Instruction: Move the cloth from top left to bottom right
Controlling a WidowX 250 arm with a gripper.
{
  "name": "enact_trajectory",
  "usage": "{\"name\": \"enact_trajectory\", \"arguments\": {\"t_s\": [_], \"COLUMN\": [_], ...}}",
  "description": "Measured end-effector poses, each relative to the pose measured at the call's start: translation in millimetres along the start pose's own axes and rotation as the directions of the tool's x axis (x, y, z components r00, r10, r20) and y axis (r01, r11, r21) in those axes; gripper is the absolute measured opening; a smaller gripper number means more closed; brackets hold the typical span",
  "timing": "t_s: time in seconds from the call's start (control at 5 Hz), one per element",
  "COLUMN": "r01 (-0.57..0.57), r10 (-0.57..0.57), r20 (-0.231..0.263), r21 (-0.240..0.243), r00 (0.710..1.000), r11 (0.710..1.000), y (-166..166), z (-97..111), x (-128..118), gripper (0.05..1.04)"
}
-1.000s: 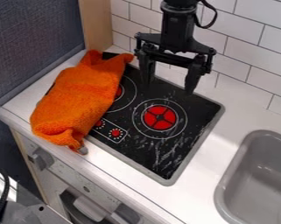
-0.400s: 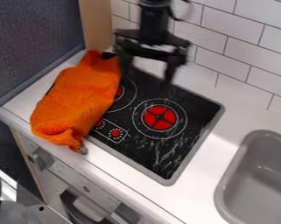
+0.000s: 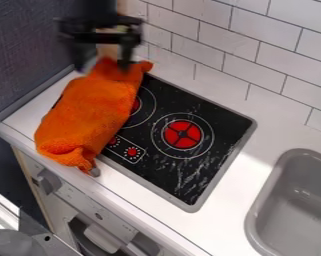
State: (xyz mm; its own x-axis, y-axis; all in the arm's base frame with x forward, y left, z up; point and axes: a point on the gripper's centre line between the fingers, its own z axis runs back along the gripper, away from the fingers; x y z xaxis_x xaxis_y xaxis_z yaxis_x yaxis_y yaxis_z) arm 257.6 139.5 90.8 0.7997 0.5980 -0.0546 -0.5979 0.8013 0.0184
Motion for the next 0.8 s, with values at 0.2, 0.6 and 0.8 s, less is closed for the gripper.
{"name": "enact_trajectory", "arguments": {"t_s": [0.2, 0.6, 0.8], "r01": [-0.087, -0.091, -0.096], "r10": [0.087, 0.088, 0.092], "r20": [-0.016, -0.104, -0.153], "r21": [-0.014, -0.026, -0.022], "r00": [0.996, 0.991, 0.984], "r11": [0.996, 0.995, 0.995], "y": [43, 48, 48], "z": [-13, -50, -67], "x": [20, 26, 23], "gripper": [0.999, 0.999, 0.999]}}
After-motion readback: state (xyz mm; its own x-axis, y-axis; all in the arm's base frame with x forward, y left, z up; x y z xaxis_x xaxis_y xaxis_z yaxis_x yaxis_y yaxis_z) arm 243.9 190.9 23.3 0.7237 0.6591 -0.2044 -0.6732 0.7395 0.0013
